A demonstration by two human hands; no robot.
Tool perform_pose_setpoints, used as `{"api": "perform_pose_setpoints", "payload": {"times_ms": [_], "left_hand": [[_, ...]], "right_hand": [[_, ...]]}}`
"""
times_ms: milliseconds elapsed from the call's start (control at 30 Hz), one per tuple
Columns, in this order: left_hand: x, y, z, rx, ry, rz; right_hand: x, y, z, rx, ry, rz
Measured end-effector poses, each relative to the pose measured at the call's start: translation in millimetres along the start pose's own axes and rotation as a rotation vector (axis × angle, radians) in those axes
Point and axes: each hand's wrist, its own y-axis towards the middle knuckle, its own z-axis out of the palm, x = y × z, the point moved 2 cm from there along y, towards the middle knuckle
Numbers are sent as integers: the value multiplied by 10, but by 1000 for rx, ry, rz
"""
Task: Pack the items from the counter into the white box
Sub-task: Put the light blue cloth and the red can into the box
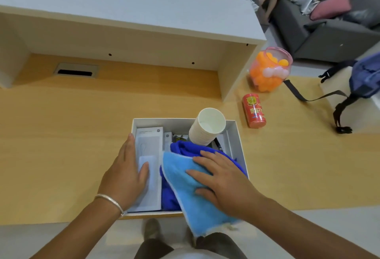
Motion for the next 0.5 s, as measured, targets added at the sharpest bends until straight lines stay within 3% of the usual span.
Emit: {"api": "perform_pose_setpoints", "payload": {"times_ms": [100, 267, 400, 500], "left_hand": [[-6, 7, 19, -1, 47, -12], [-40, 0, 24, -1, 108, -55], [-71, 6, 25, -2, 128, -56], [-70, 9, 27, 2, 133, -84]], "right_hand": [[-150, 187, 157, -57, 11, -19], [-244, 318, 352, 18, -3, -50], [-378, 200, 109, 2, 355, -69], [-697, -9, -147, -209, 633, -3]]}}
